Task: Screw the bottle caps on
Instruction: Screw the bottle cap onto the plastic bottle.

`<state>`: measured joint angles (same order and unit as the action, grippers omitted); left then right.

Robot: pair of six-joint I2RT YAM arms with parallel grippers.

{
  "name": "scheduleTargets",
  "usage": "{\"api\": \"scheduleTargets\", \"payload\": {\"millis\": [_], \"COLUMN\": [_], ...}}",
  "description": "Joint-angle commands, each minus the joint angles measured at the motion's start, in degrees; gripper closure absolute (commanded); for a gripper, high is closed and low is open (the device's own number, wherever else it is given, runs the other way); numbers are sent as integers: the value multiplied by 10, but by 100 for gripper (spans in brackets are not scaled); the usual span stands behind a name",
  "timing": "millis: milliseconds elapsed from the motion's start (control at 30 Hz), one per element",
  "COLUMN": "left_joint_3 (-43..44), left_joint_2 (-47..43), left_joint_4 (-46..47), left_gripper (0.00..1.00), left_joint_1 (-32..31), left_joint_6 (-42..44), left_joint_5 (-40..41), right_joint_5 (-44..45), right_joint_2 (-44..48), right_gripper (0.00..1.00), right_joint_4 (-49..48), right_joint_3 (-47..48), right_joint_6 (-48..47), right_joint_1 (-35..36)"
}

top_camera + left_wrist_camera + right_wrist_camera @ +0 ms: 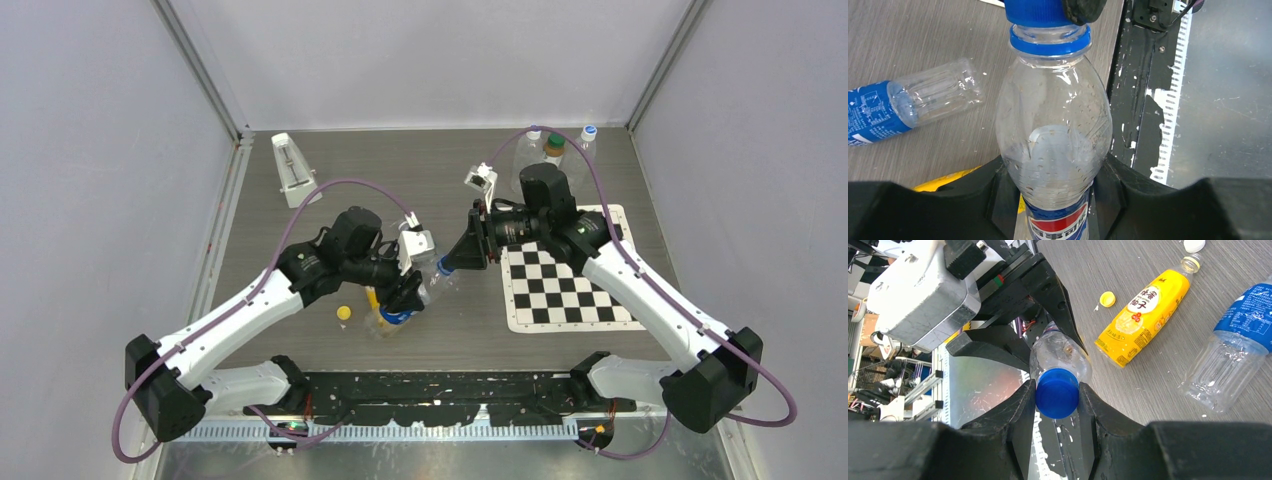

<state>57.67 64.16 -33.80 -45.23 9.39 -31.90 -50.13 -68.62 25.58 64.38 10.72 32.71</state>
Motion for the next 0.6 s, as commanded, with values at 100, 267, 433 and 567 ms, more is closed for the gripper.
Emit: {"api": "scheduleTargets", "payload": {"millis": [100,267,433,567], "left_joint_3": [7,6,-6,-6], "left_joint_2": [-13,-4,-17,-24], "left_joint_4": [223,234,265,265], "left_gripper": [100,100,100,100], "left_joint_1": [2,2,2,1], "left_joint_6": [-37,-43,-47,-35], "left_joint_5": [-49,-8,55,91], "right_joint_5": [-67,-35,2,29], "right_joint_2": [-15,-24,-33,-49], "right_gripper": [90,92,95,98], "right_joint_4": [50,81,93,115], "right_joint_3": [25,42,48,64], "right_joint_6": [-18,-19,-6,6], "right_joint_1": [18,19,18,18]}}
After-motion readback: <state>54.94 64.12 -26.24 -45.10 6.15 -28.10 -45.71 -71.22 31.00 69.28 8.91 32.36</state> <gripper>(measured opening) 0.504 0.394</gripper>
